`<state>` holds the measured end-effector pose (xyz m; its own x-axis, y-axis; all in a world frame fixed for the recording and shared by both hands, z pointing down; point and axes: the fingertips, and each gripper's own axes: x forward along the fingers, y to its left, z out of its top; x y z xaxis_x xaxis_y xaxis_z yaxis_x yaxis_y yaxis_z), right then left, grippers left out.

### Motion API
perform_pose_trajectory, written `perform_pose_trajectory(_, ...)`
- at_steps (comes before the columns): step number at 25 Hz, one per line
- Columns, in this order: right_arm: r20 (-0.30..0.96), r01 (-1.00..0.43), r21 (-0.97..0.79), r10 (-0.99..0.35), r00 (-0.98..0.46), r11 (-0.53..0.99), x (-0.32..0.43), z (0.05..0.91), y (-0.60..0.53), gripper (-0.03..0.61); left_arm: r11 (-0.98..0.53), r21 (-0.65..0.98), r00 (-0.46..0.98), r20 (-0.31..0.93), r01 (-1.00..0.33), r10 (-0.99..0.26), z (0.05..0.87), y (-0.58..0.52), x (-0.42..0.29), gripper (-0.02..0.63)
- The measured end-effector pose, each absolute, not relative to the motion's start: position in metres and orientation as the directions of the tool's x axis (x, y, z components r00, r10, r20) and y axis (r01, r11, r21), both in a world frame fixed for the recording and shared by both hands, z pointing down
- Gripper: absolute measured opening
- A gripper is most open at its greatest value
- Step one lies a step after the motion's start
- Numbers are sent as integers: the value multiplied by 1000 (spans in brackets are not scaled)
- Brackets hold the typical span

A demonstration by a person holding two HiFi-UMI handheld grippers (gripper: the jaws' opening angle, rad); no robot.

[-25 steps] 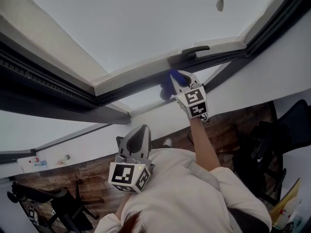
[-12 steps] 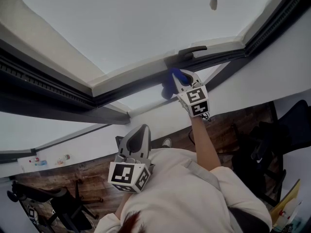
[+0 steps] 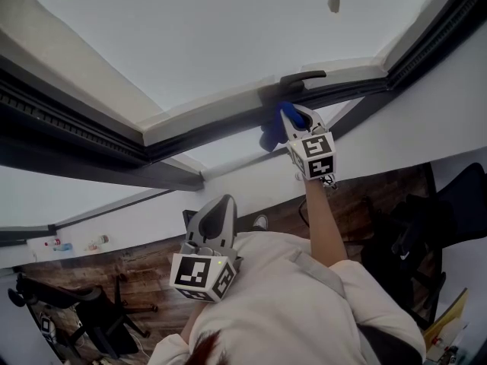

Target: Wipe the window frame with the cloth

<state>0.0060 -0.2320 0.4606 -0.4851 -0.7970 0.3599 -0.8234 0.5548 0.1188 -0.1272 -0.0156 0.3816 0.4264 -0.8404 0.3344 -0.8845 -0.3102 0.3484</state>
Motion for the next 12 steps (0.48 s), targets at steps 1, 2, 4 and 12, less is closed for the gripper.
perform_pose_trajectory(1,360,-827,118,-800,-481,550,9,461,-233,44,-308,348,424,335,-886,-842,382,-15,-127,5)
perform_pose_trajectory(2,360,-831,117,-803,-475,544,12,461,-234,44,-306,347,422,336,-887,-842,382,-14,-126,5)
perform_pose_trajectory(4,360,-840,113,-810,-463,531,19,462,-236,44,-299,346,415,338,-889,-844,382,-12,-126,5)
perform_pose_trajectory(12,357,-862,74,-821,-446,501,26,458,-229,44,-253,350,371,330,-902,-868,377,-2,-141,5)
